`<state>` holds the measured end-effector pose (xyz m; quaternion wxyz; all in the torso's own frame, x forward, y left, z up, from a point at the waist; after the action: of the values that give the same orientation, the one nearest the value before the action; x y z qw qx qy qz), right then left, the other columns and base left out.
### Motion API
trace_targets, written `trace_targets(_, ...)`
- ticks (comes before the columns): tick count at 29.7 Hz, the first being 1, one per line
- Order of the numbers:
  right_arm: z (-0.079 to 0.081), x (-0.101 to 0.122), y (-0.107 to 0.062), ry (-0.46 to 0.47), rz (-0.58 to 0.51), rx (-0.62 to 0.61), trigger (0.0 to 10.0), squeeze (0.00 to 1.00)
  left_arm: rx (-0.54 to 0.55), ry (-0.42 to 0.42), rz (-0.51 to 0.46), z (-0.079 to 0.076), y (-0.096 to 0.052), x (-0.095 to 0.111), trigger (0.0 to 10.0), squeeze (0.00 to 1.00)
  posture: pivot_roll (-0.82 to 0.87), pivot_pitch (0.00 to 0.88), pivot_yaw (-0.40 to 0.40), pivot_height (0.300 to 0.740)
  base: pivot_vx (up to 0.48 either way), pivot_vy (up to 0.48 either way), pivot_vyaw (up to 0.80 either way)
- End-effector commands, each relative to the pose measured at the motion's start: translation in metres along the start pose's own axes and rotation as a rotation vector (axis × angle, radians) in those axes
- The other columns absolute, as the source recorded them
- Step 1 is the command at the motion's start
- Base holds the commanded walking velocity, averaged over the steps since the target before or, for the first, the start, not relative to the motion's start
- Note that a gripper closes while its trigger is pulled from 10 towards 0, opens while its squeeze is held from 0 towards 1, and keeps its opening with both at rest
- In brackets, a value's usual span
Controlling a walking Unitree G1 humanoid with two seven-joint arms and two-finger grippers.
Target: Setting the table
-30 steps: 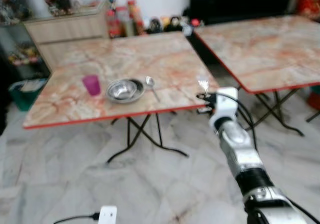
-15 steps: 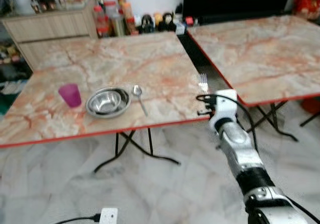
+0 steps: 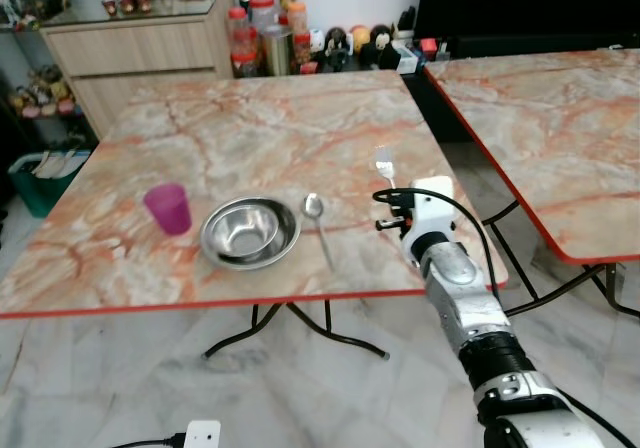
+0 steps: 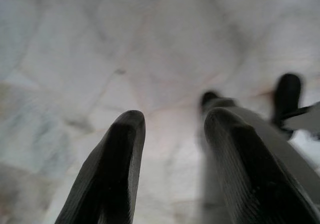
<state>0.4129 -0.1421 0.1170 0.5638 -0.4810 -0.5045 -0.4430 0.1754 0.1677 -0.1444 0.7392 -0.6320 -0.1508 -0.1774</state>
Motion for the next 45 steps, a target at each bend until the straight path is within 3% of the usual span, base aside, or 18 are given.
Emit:
trace_targets(1, 0.011, 0.011, 0.004, 0.017, -0.033, 0.021, 10.0, 0.0, 0.021, 0.005, 0.011, 0.009, 0.0, -0.003, 10.0, 0.0, 0.01, 0.0, 0.02, 0.74, 0.465, 0.0, 0.0)
trace_targets(5, 0.011, 0.011, 0.003, 0.018, -0.038, 0.026, 10.0, 0.0, 0.021, 0.004, 0.012, 0.009, 0.0, -0.004, 10.0, 0.0, 0.01, 0.0, 0.02, 0.74, 0.462, 0.0, 0.0)
trace_targets(7, 0.013, 0.008, 0.002, -0.028, -0.026, 0.042, 10.0, 0.0, 0.022, 0.008, 0.013, 0.009, 0.0, -0.004, 10.0, 0.0, 0.01, 0.0, 0.02, 0.74, 0.431, 0.0, 0.0)
trace_targets(15, 0.014, 0.001, -0.001, -0.011, -0.001, 0.038, 10.0, 0.0, 0.027, 0.004, 0.009, 0.01, 0.0, -0.004, 10.0, 0.0, 0.01, 0.0, 0.018, 0.74, 0.153, 0.0, 0.0)
trace_targets(21, 0.012, -0.019, -0.007, -0.032, 0.089, 0.017, 10.0, 0.0, 0.025, 0.011, 0.011, 0.01, 0.0, -0.004, 10.0, 0.0, 0.01, 0.0, 0.021, 0.74, 0.0, 0.0, 0.0)
trace_targets(26, 0.012, -0.037, -0.015, 0.035, 0.177, -0.014, 10.0, 0.0, 0.022, 0.012, 0.013, 0.01, 0.001, -0.004, 10.0, 0.0, 0.01, 0.0, 0.022, 0.74, 0.0, 0.0, 0.0)
trace_targets(31, 0.01, -0.055, -0.018, 0.032, 0.26, -0.021, 10.0, 0.0, 0.021, 0.012, 0.016, 0.01, 0.001, -0.004, 10.0, 0.0, 0.01, 0.0, 0.022, 0.74, 0.0, 0.0, 0.0)
trace_targets(36, 0.005, -0.067, -0.022, 0.027, 0.31, -0.054, 10.0, 0.0, 0.021, 0.017, 0.016, 0.01, 0.001, -0.004, 10.0, 0.0, 0.01, 0.0, 0.022, 0.74, 0.0, 0.0, 0.0)
trace_targets(45, 0.007, -0.075, -0.024, 0.068, 0.308, -0.061, 10.0, 0.0, 0.019, 0.015, 0.015, 0.01, 0.001, -0.004, 10.0, 0.0, 0.01, 0.0, 0.019, 0.74, 0.0, 0.0, 0.0)
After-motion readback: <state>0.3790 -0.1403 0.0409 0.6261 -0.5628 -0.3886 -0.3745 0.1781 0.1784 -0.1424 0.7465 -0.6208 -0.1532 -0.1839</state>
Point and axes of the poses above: a point about 5 cm out from each wrist's last joint towards the gripper, its own y axis pointing out of the wrist towards the gripper, its own x axis along the axis of the wrist's last joint, z = x × y, the point moved 5 cm from there along y, pointing out of the wrist towards the gripper, and after that the axes turned 4 degrees about y, right-handed, at the moved point
